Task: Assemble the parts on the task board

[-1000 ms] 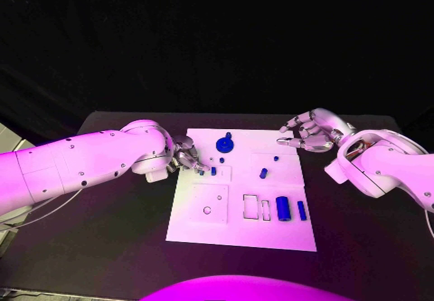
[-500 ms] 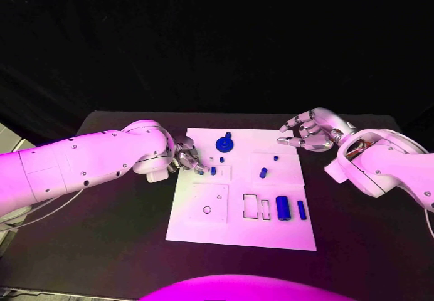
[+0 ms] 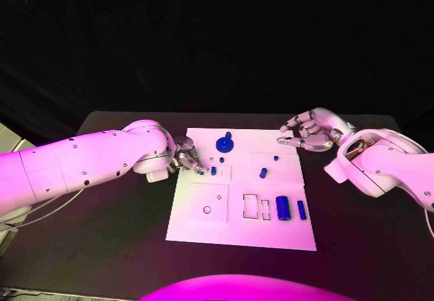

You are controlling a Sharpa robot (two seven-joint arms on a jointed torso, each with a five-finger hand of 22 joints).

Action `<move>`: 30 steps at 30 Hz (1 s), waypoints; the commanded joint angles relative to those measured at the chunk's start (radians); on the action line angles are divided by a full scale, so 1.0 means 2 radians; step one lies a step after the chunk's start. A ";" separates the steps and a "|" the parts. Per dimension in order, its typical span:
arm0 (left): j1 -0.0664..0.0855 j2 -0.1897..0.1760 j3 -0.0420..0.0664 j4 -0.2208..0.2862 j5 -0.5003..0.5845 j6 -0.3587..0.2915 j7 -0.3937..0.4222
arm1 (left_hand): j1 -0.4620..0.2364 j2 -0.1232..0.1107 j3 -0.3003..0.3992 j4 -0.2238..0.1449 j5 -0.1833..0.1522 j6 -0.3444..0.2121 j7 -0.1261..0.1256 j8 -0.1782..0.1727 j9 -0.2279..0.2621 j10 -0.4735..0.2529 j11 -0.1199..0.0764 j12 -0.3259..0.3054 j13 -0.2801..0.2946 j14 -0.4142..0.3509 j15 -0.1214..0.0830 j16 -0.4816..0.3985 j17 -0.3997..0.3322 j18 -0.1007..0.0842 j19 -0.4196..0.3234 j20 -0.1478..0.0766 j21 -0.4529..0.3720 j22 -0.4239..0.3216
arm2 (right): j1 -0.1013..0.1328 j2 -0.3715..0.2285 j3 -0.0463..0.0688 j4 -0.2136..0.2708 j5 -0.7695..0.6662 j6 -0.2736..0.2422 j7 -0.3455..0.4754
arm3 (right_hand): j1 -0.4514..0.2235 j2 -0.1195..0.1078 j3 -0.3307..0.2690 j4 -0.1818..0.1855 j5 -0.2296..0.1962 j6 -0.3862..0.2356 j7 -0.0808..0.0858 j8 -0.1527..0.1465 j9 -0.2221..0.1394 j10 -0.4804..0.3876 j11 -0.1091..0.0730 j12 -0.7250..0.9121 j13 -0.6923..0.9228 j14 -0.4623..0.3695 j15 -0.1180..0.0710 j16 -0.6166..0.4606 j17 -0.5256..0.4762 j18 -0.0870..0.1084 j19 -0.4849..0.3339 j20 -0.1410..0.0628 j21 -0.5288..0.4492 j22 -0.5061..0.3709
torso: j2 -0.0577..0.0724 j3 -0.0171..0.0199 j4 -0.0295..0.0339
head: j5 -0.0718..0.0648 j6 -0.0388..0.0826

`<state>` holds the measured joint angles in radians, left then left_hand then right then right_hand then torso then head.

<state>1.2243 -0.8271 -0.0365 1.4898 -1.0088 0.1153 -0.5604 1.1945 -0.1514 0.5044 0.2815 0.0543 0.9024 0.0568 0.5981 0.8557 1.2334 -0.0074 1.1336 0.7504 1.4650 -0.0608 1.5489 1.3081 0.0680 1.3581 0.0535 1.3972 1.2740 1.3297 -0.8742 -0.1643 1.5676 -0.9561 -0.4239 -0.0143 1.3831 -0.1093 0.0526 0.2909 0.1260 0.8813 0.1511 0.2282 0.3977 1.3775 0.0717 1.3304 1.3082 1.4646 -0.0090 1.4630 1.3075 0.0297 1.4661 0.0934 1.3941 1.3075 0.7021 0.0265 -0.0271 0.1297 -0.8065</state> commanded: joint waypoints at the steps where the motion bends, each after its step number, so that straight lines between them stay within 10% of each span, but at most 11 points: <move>1: -0.001 0.001 0.000 0.000 0.006 0.006 -0.002 | 0.017 -0.003 0.018 -0.006 0.002 -0.003 -0.002 0.004 0.002 0.000 -0.005 0.003 0.000 0.047 -0.004 0.002 0.115 0.002 0.001 -0.003 0.002 0.001 | 0.000 0.000 0.000 0.000 -0.003 0.002 0.004 | 0.001 0.002 -0.002 -0.001 0.002 -0.002 0.000 0.001 0.000 0.003 -0.002 0.003 0.038 0.028 0.000 -0.002 0.031 0.005 0.015 0.001 0.001 0.079 | 0.000 0.0000 0.0000 | 0.000 0.000; 13: -0.001 0.000 0.000 0.003 0.027 0.013 0.011 | 0.050 -0.024 0.147 -0.067 0.002 -0.016 0.001 0.008 0.008 0.005 -0.003 -0.001 -0.003 0.049 -0.003 0.005 0.120 0.002 0.001 -0.004 0.003 0.004 | -0.001 0.001 0.000 0.000 -0.003 0.003 0.005 | 0.001 0.002 -0.002 -0.001 0.002 -0.002 0.000 0.001 0.000 0.003 -0.002 0.003 0.038 0.028 0.000 -0.002 0.031 0.005 0.015 0.001 0.001 0.079 | 0.000 -0.0001 0.0000 | 0.000 -0.001; 30: 0.001 -0.009 0.003 0.013 0.055 0.007 0.017 | 0.035 -0.025 0.181 -0.089 0.004 -0.017 0.005 0.018 0.017 0.009 -0.001 -0.002 -0.002 0.049 -0.001 0.005 0.120 0.002 0.001 -0.002 0.003 0.005 | -0.001 0.001 0.000 -0.001 -0.003 0.003 0.005 | 0.001 0.002 -0.002 -0.001 0.002 -0.002 0.000 0.001 0.000 0.003 -0.002 0.003 0.038 0.028 0.000 -0.002 0.031 0.005 0.015 0.001 0.001 0.079 | -0.001 0.0003 0.0000 | 0.000 0.000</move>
<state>1.2233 -0.8458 -0.0327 1.5085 -0.9352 0.1180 -0.5487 1.2704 -0.2030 0.7165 0.2480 0.0584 0.8680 0.0658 0.6276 0.8861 1.2458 -0.0087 1.1332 0.7474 1.4686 -0.0641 1.5567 1.3077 0.0680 1.3616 0.0500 1.3970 1.2827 1.3276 -0.8731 -0.1643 1.5656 -0.9561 -0.4238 -0.0135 1.3831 -0.1093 0.0526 0.2909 0.1260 0.8813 0.1511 0.2281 0.3978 1.3775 0.0717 1.3305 1.3080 1.4646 -0.0090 1.4630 1.3073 0.0297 1.4661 0.0934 1.3941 1.3073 0.7022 0.0266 -0.0271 0.1291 -0.8074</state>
